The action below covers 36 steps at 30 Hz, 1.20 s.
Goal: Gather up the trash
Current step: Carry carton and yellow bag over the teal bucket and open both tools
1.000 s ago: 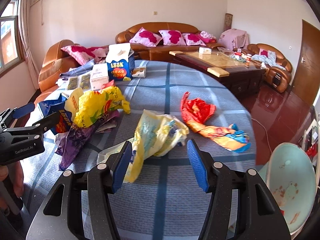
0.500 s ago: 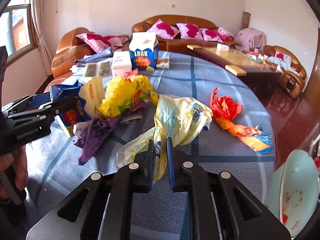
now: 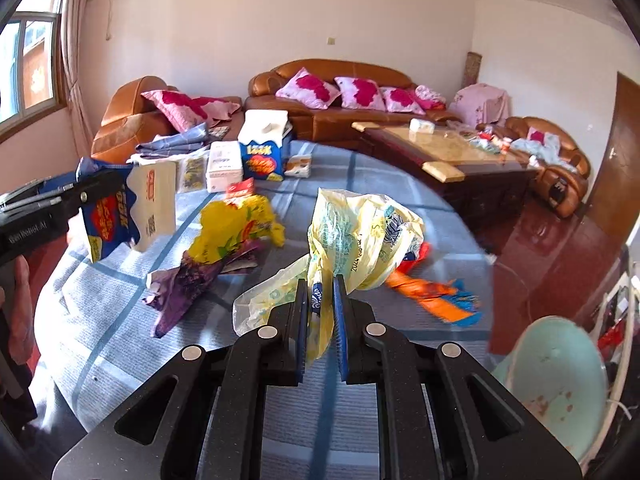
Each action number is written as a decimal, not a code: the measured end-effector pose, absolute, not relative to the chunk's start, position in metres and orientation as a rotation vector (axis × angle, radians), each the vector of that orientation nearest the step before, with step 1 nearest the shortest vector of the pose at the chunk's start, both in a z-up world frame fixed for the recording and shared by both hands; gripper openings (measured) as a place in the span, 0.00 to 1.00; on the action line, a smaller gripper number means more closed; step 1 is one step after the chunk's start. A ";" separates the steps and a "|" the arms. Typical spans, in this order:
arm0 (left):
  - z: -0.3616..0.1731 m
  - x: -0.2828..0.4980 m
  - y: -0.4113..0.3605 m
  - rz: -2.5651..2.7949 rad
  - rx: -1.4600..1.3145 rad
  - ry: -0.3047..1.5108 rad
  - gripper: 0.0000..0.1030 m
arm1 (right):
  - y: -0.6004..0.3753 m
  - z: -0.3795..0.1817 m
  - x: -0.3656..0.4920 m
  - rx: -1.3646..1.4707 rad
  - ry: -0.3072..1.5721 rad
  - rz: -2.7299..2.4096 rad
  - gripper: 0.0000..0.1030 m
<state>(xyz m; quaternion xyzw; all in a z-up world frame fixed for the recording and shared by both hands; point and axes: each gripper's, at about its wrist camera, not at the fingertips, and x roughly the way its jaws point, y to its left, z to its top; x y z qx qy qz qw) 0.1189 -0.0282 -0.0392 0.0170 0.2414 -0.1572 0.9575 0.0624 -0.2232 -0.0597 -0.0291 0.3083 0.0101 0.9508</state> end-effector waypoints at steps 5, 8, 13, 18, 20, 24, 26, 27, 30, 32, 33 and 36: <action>-0.034 0.111 -0.079 -0.391 0.078 0.442 0.66 | -0.253 -0.051 0.052 -0.052 0.611 -0.042 0.12; -0.036 0.109 -0.110 -0.447 0.103 0.437 0.66 | -0.277 -0.048 0.043 -0.047 0.606 -0.094 0.12; -0.035 0.097 -0.159 -0.525 0.153 0.415 0.66 | -0.316 -0.049 0.027 -0.023 0.605 -0.179 0.12; -0.034 0.090 -0.180 -0.538 0.193 0.399 0.66 | -0.342 -0.052 0.013 0.009 0.598 -0.225 0.12; -0.033 0.090 -0.179 -0.519 0.207 0.390 0.66 | -0.346 -0.055 0.009 0.019 0.596 -0.230 0.12; -0.023 0.090 -0.173 -0.490 0.219 0.362 0.66 | -0.353 -0.059 0.003 0.024 0.597 -0.237 0.12; -0.019 0.088 -0.181 -0.500 0.239 0.351 0.66 | -0.358 -0.060 -0.001 0.014 0.603 -0.252 0.12; -0.017 0.086 -0.185 -0.505 0.248 0.343 0.66 | -0.360 -0.059 -0.001 0.012 0.606 -0.258 0.12; -0.016 0.079 -0.207 -0.539 0.278 0.317 0.66 | -0.373 -0.060 -0.007 0.012 0.619 -0.291 0.12; -0.017 0.075 -0.227 -0.568 0.307 0.301 0.67 | -0.382 -0.062 -0.009 0.006 0.630 -0.313 0.12; -0.019 0.073 -0.235 -0.583 0.318 0.301 0.67 | -0.385 -0.064 -0.011 0.003 0.634 -0.322 0.12; -0.024 0.065 -0.262 -0.620 0.349 0.296 0.67 | -0.402 -0.067 -0.018 0.014 0.645 -0.357 0.12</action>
